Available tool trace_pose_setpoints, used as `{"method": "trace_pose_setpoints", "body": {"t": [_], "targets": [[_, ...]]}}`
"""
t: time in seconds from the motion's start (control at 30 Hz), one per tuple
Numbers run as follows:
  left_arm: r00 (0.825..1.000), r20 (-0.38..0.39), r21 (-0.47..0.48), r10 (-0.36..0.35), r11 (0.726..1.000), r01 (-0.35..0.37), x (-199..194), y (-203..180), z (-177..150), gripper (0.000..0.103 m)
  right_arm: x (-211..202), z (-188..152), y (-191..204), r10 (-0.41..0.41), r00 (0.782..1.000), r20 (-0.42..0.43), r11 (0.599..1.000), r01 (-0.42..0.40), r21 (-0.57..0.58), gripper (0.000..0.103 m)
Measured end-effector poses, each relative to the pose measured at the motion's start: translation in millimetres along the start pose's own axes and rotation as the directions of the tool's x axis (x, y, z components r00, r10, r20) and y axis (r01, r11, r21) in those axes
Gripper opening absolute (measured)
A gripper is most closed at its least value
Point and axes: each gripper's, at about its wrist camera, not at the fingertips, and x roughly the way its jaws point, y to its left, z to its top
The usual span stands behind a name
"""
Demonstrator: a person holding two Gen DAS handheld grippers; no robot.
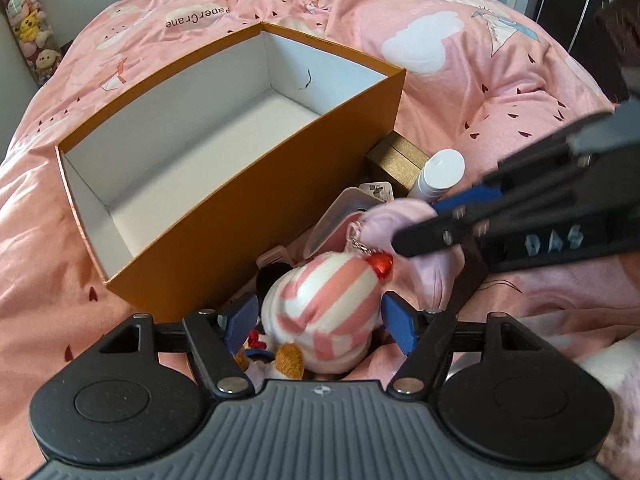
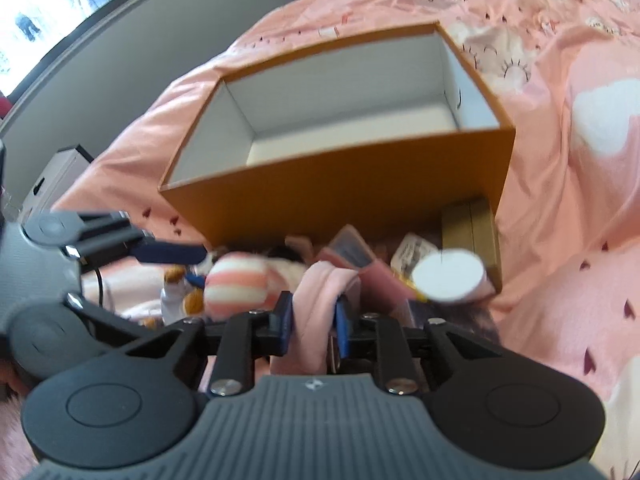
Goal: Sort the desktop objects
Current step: 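Grasp the pink-striped white plush with left gripper while right grasps the pink pouch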
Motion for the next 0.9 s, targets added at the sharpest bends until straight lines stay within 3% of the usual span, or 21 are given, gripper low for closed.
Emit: {"method": "trace_pose_setpoints", "body": {"t": [0.2, 0.4, 0.5, 0.63, 0.9], "targets": [[1.0, 0.013, -0.023, 0.006, 1.0, -0.005, 14.5, 0.2, -2.6, 0.08, 4.5, 8.5, -4.8, 0.008, 1.0, 0.008, 0.999, -0.008, 0.031, 0.024], [0.999, 0.036, -0.06, -0.015, 0.998, 0.017, 11.6, 2.8, -7.1, 0.066, 5.5, -2.3, -4.5, -0.025, 0.999, 0.03, 0.997, 0.023, 0.07, 0.04], [0.999, 0.035, -0.065, -0.008, 0.998, 0.01, 9.6, 1.7, -6.0, 0.065, 4.8, -15.4, 0.0, -0.026, 0.999, 0.045, 0.997, 0.023, 0.079, 0.043], [0.999, 0.034, -0.046, 0.006, 0.999, -0.005, 6.2, -1.8, -5.7, 0.063, 3.1, -24.2, -0.5, -0.01, 0.998, 0.061, 0.997, 0.005, 0.081, 0.039], [0.997, 0.073, -0.126, 0.0, 0.992, 0.01, -15.7, 12.8, 3.2, 0.062, -8.9, -16.7, 1.6, 0.019, 0.991, 0.13, 0.998, -0.027, 0.057, 0.029]]}}
